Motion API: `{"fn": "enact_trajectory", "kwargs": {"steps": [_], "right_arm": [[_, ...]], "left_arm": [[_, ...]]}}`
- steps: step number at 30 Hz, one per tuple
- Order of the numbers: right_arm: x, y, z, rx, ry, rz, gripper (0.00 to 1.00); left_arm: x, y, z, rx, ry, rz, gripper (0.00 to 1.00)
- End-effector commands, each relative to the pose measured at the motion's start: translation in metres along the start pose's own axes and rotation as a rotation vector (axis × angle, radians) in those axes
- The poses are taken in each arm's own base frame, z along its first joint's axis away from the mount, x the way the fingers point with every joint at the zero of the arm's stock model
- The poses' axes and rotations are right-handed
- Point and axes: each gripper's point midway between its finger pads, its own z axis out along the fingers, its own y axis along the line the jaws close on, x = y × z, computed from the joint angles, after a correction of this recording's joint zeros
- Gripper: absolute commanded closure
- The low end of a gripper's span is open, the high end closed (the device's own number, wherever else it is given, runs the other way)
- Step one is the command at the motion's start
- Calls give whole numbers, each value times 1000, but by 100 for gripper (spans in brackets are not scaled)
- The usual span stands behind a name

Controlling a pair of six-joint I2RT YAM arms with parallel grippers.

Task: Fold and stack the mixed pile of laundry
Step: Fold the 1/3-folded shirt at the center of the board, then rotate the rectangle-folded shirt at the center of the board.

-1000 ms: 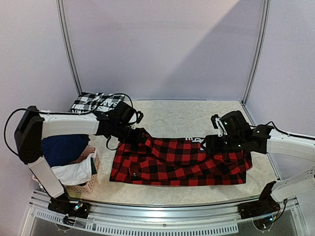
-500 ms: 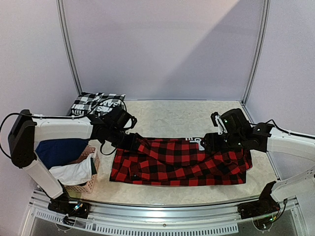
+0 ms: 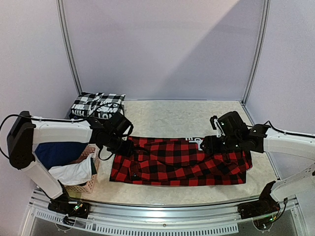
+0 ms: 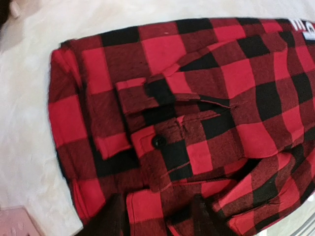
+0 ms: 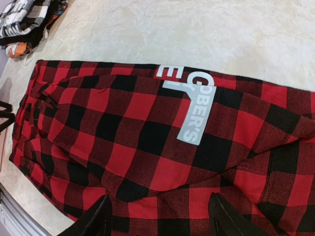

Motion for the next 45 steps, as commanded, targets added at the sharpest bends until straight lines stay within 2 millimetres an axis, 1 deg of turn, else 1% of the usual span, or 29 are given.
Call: {"fn": "enact_trajectory", "kwargs": {"steps": [1,4,6,8,11,12,13,14,16,18,20,23,24,27,30,34,37,40,42,44,45], "right_arm": [[14,-14,10,58,20,39,33],[19,-27,14,118,13,53,33],[15,-34,14,155,-18,59,33],[9,-40,17,176,-42,63,34],[2,-55,26,202,-21,89,41],[-2,-61,29,213,-18,100,43],[-3,-66,34,218,-10,111,44],[-5,-71,38,216,-6,120,45],[-4,-85,49,233,23,143,47],[-5,-109,58,307,36,162,49],[-4,-124,68,334,48,175,50],[-3,-139,83,340,71,194,52],[-3,-143,85,345,74,202,52],[5,-158,86,396,105,224,52],[14,-170,78,475,130,242,53],[21,-175,66,526,155,250,53],[16,-171,50,534,135,235,50],[8,-156,30,522,101,200,46],[0,-141,11,522,55,177,45],[1,-121,-2,506,35,145,44],[4,-112,-4,490,34,136,43]], "left_arm": [[-6,8,-30,-84,-67,51,45],[-16,-1,-36,-59,-103,91,44],[-23,-13,-37,-22,-130,121,46],[-29,-33,-37,44,-155,156,50],[-37,-68,-37,153,-178,222,53],[-42,-78,-38,173,-184,237,54],[-45,-83,-36,178,-185,244,55],[-49,-85,-34,177,-185,249,56],[-54,-90,-29,173,-180,259,56],[-56,-93,-23,171,-172,269,57],[-56,-96,-17,180,-170,271,57],[-51,-96,-6,180,-152,271,58],[-48,-95,-3,176,-143,270,59],[-41,-91,4,167,-126,266,59],[-34,-86,9,160,-119,264,60],[-34,-78,14,128,-123,280,60],[-42,-65,18,111,-117,261,60],[-55,-51,22,99,-121,245,60],[-63,-41,29,67,-119,255,61],[-70,-33,38,47,-109,255,61],[-72,-29,43,40,-99,248,62]]}}
